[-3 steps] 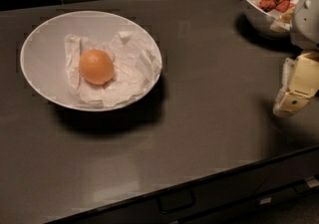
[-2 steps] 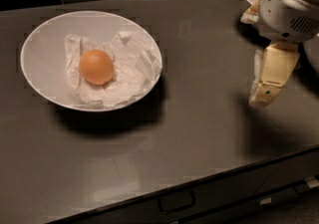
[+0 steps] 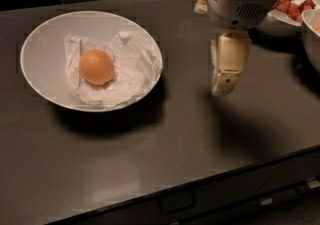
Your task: Pick orange from white bowl
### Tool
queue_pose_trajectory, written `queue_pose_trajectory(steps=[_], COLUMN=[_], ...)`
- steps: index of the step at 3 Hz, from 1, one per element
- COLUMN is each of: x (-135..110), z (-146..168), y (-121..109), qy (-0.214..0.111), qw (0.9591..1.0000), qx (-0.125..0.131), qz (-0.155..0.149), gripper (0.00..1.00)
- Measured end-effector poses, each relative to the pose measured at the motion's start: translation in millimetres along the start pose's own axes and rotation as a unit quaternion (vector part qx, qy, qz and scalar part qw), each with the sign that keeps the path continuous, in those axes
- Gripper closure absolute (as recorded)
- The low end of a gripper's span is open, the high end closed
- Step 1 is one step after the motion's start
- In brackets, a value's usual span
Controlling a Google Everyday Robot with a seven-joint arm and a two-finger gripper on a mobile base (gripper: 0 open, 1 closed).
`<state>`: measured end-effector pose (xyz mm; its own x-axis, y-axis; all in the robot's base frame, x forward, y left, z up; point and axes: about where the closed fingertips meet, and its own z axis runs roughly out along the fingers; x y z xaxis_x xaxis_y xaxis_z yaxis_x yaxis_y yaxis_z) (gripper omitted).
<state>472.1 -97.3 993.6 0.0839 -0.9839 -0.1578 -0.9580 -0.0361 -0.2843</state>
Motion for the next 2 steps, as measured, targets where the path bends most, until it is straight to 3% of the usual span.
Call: queue_pose_trajectory(steps=[1,2], x=[-15,-49], z=[-5,-10], y=[-11,-37], qy=[-0.005,-0.015], qw=[0.9997,0.9976], qx=[0.015,0.030], qz=[-0.019,-0.060], gripper=[0.00,0.00])
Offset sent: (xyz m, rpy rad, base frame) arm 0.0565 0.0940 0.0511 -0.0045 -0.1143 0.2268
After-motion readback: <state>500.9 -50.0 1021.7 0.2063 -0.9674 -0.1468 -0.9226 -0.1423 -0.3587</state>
